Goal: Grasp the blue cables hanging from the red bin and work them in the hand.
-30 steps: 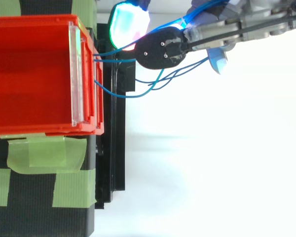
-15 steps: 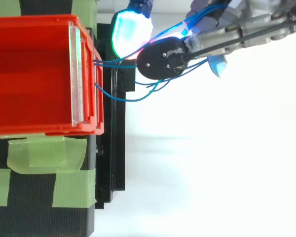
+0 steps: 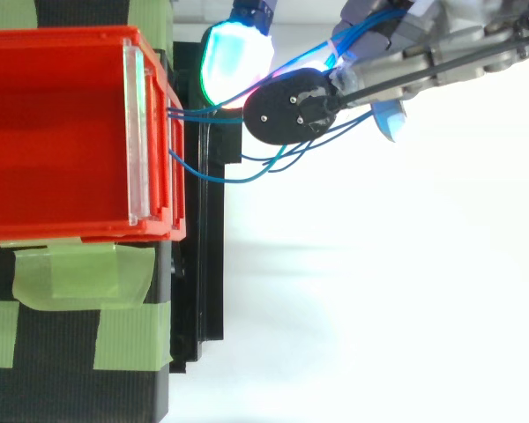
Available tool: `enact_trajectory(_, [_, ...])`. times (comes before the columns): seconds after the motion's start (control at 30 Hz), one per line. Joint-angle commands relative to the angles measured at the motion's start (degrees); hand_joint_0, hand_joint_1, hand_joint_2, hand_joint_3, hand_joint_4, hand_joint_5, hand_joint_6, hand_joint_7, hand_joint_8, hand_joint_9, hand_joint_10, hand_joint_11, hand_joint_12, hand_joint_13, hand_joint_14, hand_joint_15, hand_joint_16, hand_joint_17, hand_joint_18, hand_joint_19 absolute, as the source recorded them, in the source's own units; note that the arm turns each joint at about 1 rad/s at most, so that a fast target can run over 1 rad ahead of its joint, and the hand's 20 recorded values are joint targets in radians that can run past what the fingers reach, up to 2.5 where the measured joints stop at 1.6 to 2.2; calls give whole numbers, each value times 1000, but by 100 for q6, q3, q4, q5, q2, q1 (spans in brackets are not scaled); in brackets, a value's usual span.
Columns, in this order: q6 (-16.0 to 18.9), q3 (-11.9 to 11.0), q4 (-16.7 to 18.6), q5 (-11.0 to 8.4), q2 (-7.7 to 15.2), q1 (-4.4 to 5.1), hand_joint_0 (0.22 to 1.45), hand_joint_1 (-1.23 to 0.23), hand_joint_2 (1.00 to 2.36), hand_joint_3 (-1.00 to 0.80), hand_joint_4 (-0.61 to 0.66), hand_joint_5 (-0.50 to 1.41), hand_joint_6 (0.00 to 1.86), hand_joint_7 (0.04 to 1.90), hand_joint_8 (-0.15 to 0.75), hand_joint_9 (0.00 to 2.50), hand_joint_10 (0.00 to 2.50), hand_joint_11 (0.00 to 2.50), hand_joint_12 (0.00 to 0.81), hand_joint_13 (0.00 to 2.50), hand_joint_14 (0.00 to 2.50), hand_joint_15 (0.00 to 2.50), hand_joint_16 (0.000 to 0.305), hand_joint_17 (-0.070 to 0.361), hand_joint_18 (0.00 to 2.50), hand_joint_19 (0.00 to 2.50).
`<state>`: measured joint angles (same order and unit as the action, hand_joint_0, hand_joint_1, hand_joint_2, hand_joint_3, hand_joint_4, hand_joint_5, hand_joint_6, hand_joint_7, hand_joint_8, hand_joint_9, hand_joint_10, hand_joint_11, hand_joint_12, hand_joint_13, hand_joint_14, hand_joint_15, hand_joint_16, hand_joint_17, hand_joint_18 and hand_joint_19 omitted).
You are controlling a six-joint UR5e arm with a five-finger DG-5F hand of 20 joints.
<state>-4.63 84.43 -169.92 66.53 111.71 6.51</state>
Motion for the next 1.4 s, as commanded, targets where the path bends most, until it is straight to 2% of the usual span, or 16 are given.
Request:
enact_trajectory(0.0, [6, -5, -6, 0, 0, -1, 946, -732, 1001, -27, 254, 167, 631, 1168, 649, 1839, 2500, 2500, 730, 2101, 2500, 2003, 210, 158, 2500, 590])
enact_trajectory(0.07, [6, 3, -6, 0, 0, -1, 929, -727, 1003, -74, 262, 170, 616, 1167, 649, 1839, 2500, 2500, 730, 2101, 2500, 2003, 210, 158, 2500, 590])
enact_trajectory(0.27, [6, -5, -6, 0, 0, -1, 845, -673, 1014, -454, 237, 181, 477, 1262, 649, 1839, 2500, 2500, 730, 2101, 2500, 2003, 210, 158, 2500, 590])
enact_trajectory(0.6, [-3, 3, -6, 0, 0, -1, 813, -633, 1010, -727, 239, 195, 392, 1292, 649, 1839, 2500, 2500, 730, 2101, 2500, 2003, 210, 158, 2500, 590])
enact_trajectory(0.8, [-11, 3, -6, 0, 0, -1, 820, -627, 1009, -756, 253, 219, 396, 1303, 649, 1839, 2500, 2500, 730, 2101, 2500, 2003, 210, 158, 2500, 590])
enact_trajectory(1.07, [-11, 3, 12, 0, 0, 8, 877, -644, 1012, -702, 235, 223, 518, 1286, 649, 1839, 2500, 2500, 730, 2101, 2500, 2003, 210, 158, 2500, 590])
enact_trajectory(1.37, [-11, -5, 3, 0, 0, 17, 898, -653, 1016, -585, 218, 161, 824, 1204, 649, 1839, 2500, 2500, 730, 2101, 2500, 2003, 210, 158, 2500, 590])
